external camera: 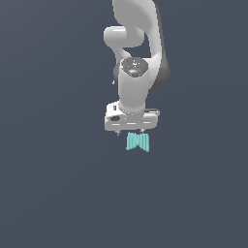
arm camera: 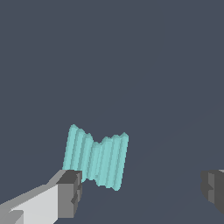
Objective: Pick up the object and move it to a goal position.
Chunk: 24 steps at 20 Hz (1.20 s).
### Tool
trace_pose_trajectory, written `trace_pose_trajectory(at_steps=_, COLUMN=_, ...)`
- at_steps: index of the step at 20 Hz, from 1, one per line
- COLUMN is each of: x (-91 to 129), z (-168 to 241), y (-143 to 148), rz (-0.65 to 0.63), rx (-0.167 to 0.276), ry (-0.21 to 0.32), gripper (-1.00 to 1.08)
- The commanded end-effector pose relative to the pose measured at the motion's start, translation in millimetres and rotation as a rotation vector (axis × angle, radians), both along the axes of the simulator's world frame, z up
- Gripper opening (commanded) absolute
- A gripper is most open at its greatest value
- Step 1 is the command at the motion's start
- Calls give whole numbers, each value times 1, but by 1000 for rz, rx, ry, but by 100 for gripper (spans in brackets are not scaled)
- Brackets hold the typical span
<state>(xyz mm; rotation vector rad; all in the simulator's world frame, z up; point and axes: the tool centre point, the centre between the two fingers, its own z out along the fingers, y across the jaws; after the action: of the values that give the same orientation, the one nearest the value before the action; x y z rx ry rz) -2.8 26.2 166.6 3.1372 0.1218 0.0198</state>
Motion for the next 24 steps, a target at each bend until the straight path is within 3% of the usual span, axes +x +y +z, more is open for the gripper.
trace_pose_trajectory(at_steps=1, x=0, z=0, y=0, rz=0, rx=0, ry=0, gripper=100)
trace_pose_trajectory(at_steps=10, x=-9, z=-11, y=12, rz=31, rx=22, ry=35, gripper=100)
trace_pose_trajectory(at_steps=24, x=-11, z=-18, y=13, rz=127, rx=16, ry=34, gripper=100)
